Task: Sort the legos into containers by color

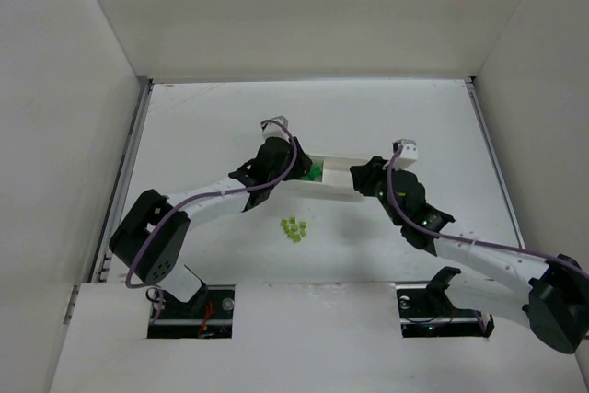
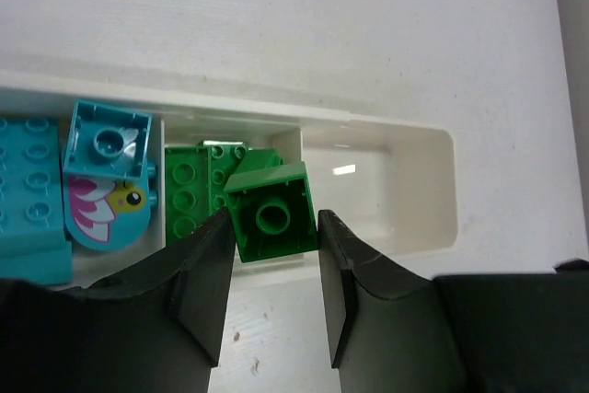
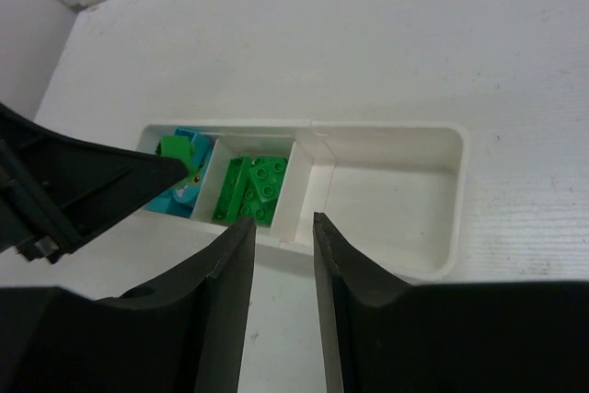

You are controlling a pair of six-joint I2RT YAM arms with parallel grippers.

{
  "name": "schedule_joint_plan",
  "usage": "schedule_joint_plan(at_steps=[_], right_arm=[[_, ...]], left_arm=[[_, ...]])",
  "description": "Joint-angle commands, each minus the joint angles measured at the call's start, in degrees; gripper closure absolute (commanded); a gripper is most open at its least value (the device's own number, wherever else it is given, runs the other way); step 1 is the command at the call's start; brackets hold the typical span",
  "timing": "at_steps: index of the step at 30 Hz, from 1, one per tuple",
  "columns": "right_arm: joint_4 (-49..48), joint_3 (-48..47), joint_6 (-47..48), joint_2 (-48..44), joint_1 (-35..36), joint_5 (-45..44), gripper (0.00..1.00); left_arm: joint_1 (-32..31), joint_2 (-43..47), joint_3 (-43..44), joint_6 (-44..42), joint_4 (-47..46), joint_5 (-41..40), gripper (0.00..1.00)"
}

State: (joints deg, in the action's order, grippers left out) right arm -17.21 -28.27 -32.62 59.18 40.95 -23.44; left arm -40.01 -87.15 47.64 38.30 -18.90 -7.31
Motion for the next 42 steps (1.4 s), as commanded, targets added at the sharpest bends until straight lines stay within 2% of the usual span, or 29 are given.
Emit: schedule_joint_plan(at_steps=[1,11,17,21,25,30,32,36,39,42], right_arm=[[-3.0,0.1,-0.6,-2.6,1.0,0.6,0.61],[-2.5,0.7,-0.5,-5.7,1.4,0.1,0.58],[-2.3,0.3,-0.3,-5.0,1.6,0.0,0.51],[-2.3,-0.5,-0.2,-2.8,2.3,0.0,0.5],[-2.5,-1.0,0.0,-2.0,3.4,-0.5,0.51],[-0.1,-4.2,2.6,2.2,6.6,3.1,0.71],[2.1,-6.1,2.2,4.9,9.4,5.0,0.73],[4.4,-7.8,0.5,9.9,16.8,5.0,0.69],[5.4,-8.5,0.0,14.0,21.2,3.2,0.6],[6.3,-10.0,-0.9,19.4,22.5,1.8,0.51]], left_arm=[[0.2,-2.1,4.1,-3.9,1.0,-2.4,0.83],[-1.2,-6.1,7.7,-5.8,3.3,-5.4,0.73],[-2.0,-3.8,7.3,-6.3,2.4,-5.1,0.57],[-2.2,-0.5,6.6,-6.4,2.3,-5.1,0.51],[-2.0,2.3,5.3,-6.3,2.3,-5.2,0.52],[-1.4,12.1,-0.5,-5.4,3.2,-7.0,0.63],[-1.0,17.0,-3.4,-4.8,5.3,-8.1,0.68],[-0.5,26.0,-8.7,-2.5,14.8,-9.4,0.79],[-0.9,31.2,-11.9,-0.7,22.9,-10.6,0.81],[-1.3,34.1,-15.6,0.8,25.7,-10.4,0.81]])
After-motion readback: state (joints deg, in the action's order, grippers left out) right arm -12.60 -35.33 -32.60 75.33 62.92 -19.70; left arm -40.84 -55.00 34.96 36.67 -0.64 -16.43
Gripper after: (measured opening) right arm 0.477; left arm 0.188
